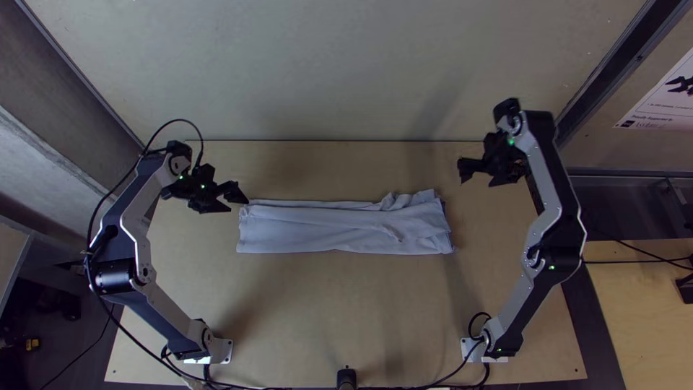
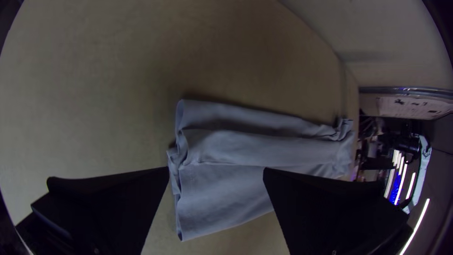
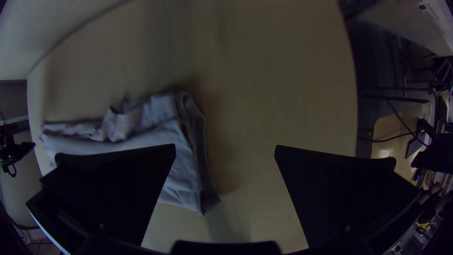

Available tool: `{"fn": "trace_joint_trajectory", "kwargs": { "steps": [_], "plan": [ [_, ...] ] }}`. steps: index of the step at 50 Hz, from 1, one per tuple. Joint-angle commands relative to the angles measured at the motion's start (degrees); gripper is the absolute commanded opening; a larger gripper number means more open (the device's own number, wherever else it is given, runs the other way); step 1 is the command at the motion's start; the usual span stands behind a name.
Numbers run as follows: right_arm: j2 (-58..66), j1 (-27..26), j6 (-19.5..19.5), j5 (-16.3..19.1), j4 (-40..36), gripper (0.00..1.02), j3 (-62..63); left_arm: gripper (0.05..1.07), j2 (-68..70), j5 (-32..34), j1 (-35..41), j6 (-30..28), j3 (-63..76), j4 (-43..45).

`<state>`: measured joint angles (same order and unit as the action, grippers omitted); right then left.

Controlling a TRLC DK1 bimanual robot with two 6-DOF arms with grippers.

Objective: Fold the t-shirt

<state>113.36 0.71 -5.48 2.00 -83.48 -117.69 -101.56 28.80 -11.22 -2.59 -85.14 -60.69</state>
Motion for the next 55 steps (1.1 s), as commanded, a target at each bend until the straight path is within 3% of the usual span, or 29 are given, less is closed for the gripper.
{"fn": "trace_joint_trajectory", "kwargs": {
  "steps": [1,14,28,55],
  "plan": [
    [-3.4,-1.1,1.2,0.4,-0.5,0.99,-3.9,1.02,2.4,3.8,-2.6,-0.2,5.3,1.0],
    [-7.1,-1.8,0.9,0.5,-0.6,0.99,-11.1,1.03,2.2,7.4,-7.7,-2.3,13.2,8.0],
    [-9.8,-1.9,0.8,0.5,-1.3,0.99,-11.8,1.03,-0.7,8.7,-7.6,-2.9,17.3,12.8],
    [-12.8,-2.1,0.6,0.5,-1.3,0.99,-5.8,1.03,-1.3,9.6,7.4,8.5,23.8,23.8]
  ]
}}
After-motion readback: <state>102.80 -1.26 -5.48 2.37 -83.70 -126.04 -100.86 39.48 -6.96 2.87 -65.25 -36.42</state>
